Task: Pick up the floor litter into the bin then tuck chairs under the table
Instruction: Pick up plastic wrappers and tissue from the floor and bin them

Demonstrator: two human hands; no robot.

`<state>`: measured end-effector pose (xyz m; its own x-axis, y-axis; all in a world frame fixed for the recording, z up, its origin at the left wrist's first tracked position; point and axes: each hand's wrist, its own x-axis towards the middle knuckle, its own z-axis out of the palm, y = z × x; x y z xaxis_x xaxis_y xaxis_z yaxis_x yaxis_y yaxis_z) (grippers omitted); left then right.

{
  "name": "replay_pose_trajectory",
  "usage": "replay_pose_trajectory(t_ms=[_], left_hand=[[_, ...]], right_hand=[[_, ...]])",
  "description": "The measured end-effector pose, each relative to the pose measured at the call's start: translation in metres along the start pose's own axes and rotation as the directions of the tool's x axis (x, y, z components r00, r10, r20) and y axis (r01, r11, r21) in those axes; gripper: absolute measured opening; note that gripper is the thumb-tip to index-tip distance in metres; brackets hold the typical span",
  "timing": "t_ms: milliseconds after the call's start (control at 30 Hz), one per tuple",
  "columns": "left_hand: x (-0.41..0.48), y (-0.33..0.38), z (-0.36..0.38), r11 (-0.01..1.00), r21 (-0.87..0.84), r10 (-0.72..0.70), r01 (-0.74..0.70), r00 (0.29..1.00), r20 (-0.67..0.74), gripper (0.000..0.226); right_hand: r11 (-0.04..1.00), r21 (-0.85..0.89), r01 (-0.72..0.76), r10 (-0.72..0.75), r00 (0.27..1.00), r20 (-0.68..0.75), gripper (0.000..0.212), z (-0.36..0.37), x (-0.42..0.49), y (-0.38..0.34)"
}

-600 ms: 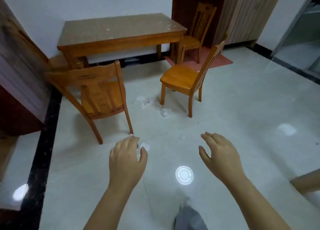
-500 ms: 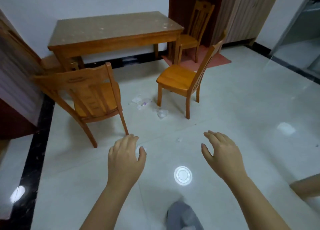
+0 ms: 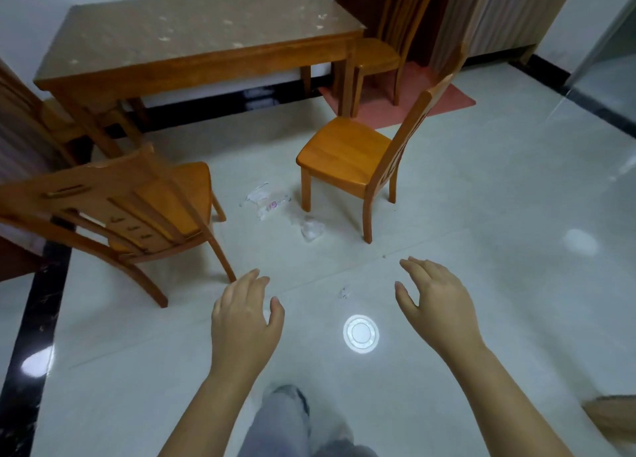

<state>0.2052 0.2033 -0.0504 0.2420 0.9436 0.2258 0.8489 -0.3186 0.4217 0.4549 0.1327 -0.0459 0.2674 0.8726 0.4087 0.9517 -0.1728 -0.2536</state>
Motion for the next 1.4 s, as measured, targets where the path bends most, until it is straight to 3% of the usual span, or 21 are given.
replay_pose_trajectory(t_ms=[300,633,833,1067,1267,1400], left_hand=[[0.125,-0.029,0.095,1.0,-0.018,0.01,-0.009,0.997,0.073,0.037],[0.302,-0.106,0.282,0.994,-0.043,0.103,-0.097,0.982,0.16,0.039],[0.335,-0.175,0.448,0.997,-0.066,0.059,-0.045,0.972,0.227,0.039],[0.363,-0.245,0.632,0.99,-0.138,-0.004,0.033,0.978,0.207,0.033],[0.376,-0.293,0.746,0.988,-0.131,-0.048,0.084,0.966,0.254,0.035],[0.384,-0.32,0.801,0.982,-0.147,-0.08,0.12,0.965,0.251,0.037]], right_hand=[[0.995,0.025,-0.095,0.093,0.992,0.088,0.032,0.11,0.09,0.025],[0.98,0.071,-0.187,0.18,0.979,0.095,0.029,0.331,0.208,0.059],[0.976,0.096,-0.197,0.179,0.969,0.169,0.044,0.504,0.204,0.102],[0.987,0.086,-0.138,0.117,0.971,0.209,0.044,0.683,0.193,0.156],[0.993,0.074,-0.089,0.069,0.967,0.244,0.037,0.794,0.191,0.185],[0.996,0.067,-0.06,0.042,0.967,0.252,0.045,0.839,0.188,0.202]])
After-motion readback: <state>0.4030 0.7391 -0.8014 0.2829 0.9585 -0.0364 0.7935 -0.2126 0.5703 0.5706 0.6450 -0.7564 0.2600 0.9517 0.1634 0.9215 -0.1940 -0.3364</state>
